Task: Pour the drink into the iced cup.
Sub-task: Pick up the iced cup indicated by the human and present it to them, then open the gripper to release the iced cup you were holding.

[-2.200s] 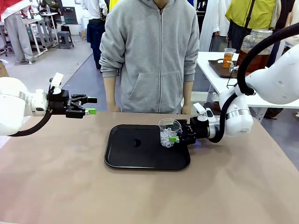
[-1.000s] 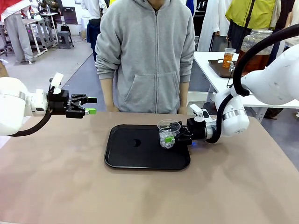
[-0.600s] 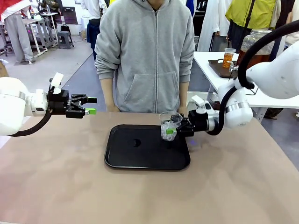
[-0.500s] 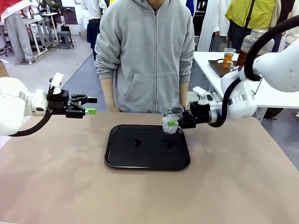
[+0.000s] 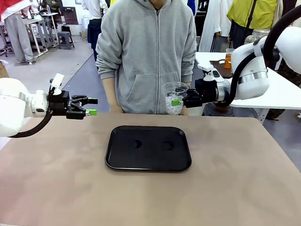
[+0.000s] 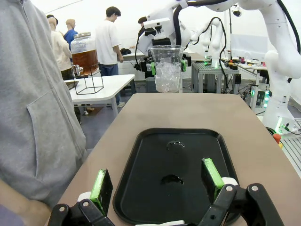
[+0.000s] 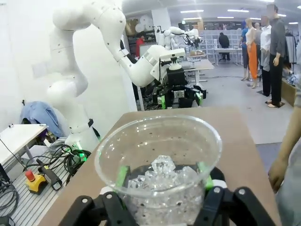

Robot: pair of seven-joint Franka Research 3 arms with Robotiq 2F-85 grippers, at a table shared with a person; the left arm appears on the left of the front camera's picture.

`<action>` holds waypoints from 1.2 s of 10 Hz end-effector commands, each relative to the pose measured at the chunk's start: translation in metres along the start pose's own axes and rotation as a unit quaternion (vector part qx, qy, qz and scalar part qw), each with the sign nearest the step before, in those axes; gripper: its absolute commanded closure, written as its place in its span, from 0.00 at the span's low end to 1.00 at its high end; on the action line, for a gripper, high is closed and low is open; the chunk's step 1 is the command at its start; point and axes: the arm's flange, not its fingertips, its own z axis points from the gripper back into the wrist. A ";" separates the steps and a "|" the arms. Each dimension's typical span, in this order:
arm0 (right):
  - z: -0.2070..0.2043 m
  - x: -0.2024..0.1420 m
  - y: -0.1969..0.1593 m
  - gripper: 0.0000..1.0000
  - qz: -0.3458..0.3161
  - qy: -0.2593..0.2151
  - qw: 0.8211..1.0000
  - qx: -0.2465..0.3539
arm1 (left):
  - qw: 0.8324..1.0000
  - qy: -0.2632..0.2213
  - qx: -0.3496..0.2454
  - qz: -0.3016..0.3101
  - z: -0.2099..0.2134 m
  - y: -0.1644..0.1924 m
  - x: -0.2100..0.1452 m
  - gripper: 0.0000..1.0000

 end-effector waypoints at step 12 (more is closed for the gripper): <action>0.000 0.000 0.000 0.29 0.000 0.000 1.000 0.000 | 1.000 -0.001 -0.002 0.001 0.000 0.000 0.002 0.00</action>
